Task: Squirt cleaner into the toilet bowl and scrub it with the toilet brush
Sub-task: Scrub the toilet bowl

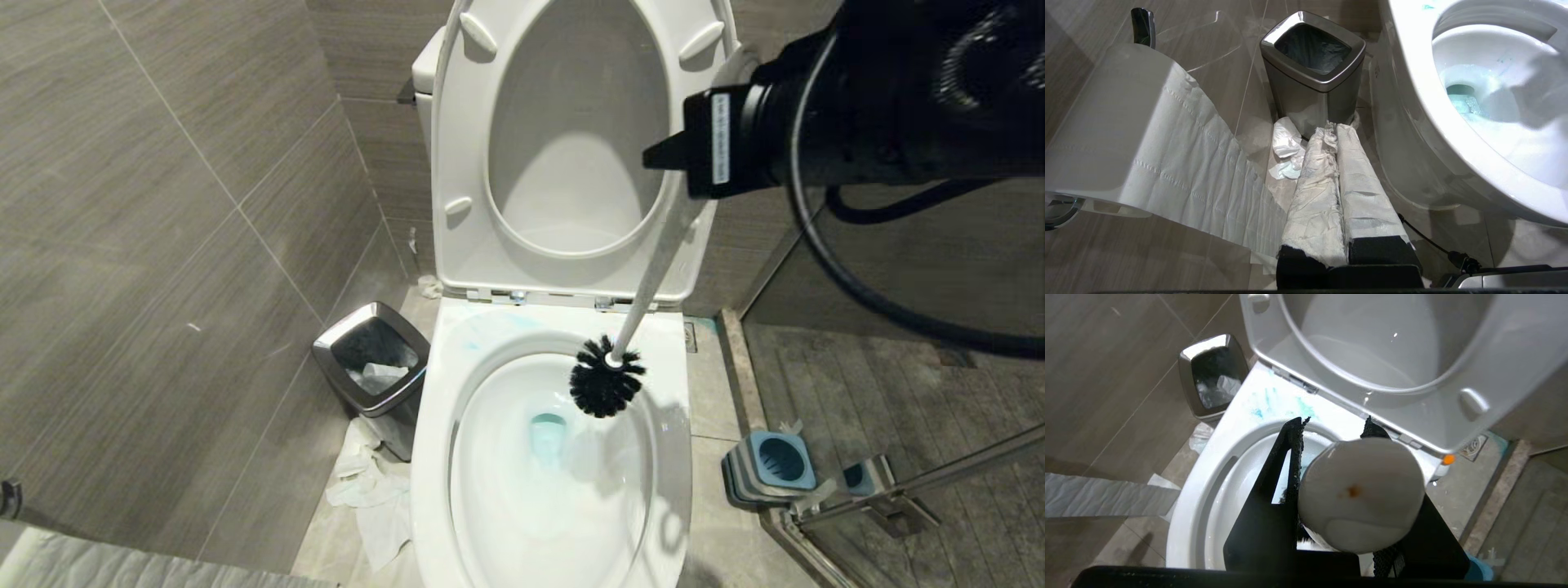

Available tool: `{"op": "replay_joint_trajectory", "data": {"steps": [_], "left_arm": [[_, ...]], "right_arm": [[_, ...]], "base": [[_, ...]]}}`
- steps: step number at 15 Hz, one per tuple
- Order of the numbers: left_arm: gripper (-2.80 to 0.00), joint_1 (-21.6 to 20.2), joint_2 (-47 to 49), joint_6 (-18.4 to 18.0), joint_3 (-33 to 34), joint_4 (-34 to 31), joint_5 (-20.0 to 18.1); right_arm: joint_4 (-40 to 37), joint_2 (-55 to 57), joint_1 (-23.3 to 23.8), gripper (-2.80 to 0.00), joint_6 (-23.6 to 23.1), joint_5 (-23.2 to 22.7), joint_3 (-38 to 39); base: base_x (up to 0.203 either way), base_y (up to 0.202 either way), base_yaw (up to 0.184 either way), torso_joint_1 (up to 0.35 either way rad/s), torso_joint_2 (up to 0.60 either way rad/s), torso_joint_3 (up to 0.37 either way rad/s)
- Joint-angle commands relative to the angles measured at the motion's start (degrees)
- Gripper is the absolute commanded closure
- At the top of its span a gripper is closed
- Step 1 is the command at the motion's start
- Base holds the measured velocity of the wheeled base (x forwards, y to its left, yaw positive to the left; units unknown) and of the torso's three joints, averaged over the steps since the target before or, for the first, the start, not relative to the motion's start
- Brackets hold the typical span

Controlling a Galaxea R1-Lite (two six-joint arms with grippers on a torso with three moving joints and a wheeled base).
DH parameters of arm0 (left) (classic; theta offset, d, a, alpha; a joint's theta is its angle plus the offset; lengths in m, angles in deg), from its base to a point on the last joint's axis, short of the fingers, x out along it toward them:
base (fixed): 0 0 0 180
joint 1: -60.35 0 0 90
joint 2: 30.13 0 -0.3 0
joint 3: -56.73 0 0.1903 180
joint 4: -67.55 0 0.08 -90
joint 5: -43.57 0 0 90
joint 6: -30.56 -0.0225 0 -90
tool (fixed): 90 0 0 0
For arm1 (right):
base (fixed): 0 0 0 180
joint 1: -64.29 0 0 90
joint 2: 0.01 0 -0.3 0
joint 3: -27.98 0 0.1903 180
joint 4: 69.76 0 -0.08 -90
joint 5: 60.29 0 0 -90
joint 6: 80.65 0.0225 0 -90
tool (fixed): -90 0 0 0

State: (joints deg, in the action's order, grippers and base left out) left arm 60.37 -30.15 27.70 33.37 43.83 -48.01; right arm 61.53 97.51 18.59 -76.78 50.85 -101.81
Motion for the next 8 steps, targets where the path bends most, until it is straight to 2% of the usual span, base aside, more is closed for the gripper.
{"op": "replay_joint_trajectory", "data": {"steps": [1,5,8], "left_arm": [[0.0,-0.02,0.02,-0.04,0.09,0.0,-0.01],[0.0,-0.02,0.02,-0.04,0.09,0.0,-0.01],[0.0,-0.02,0.02,-0.04,0.09,0.0,-0.01]], "right_arm": [[0.37,5.13,-0.26,0.0,-0.01,0.5,0.07],[4.1,12.59,-0.26,0.0,0.09,1.57,0.48],[6.43,17.82,-0.26,0.0,2.17,2.63,2.32]], "base": [[0.0,0.0,0.0,0.0,0.0,0.0],[0.0,0.0,0.0,0.0,0.0,0.0],[0.0,0.0,0.0,0.0,0.0,0.0]]}}
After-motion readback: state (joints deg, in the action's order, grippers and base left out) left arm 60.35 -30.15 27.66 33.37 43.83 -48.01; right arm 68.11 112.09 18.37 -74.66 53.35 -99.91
